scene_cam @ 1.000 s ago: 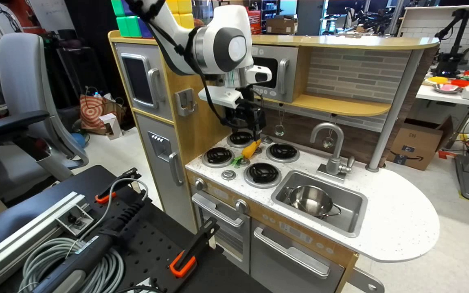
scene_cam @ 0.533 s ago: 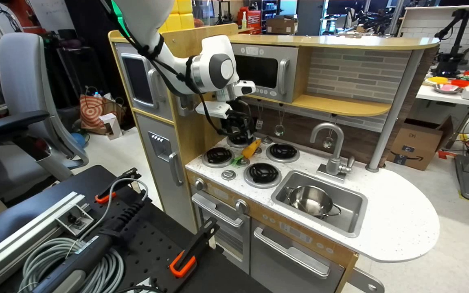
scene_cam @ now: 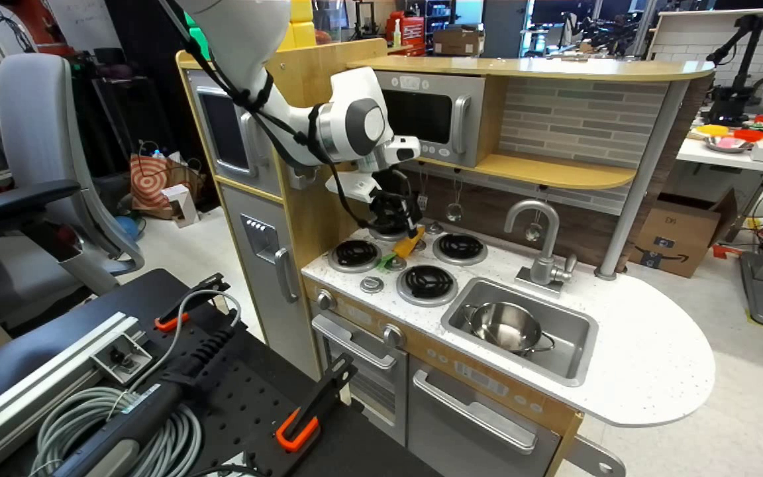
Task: Put the yellow object in the silver pot in the sink
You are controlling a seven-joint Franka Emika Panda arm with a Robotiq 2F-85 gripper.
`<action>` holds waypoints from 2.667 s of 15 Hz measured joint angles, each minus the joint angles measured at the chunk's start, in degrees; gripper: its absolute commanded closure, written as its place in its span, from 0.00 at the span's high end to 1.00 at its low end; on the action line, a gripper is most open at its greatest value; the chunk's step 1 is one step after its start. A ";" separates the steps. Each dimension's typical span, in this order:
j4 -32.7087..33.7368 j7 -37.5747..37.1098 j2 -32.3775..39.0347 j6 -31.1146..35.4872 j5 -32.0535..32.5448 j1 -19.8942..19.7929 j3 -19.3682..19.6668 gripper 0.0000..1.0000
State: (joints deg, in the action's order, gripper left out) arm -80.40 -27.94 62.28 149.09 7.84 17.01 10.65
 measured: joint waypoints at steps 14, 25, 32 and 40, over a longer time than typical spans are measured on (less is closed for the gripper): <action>19.80 -4.80 15.90 0.99 -0.44 -0.12 2.04 1.00; 24.73 -4.38 18.02 1.82 -0.57 -1.14 0.12 1.00; 29.18 -2.90 22.35 0.70 -0.55 -2.48 -0.96 0.36; 28.70 -1.95 21.47 0.29 -0.82 -4.05 -2.24 0.00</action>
State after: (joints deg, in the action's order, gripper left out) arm -51.70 -29.89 83.75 149.38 7.02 12.96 8.40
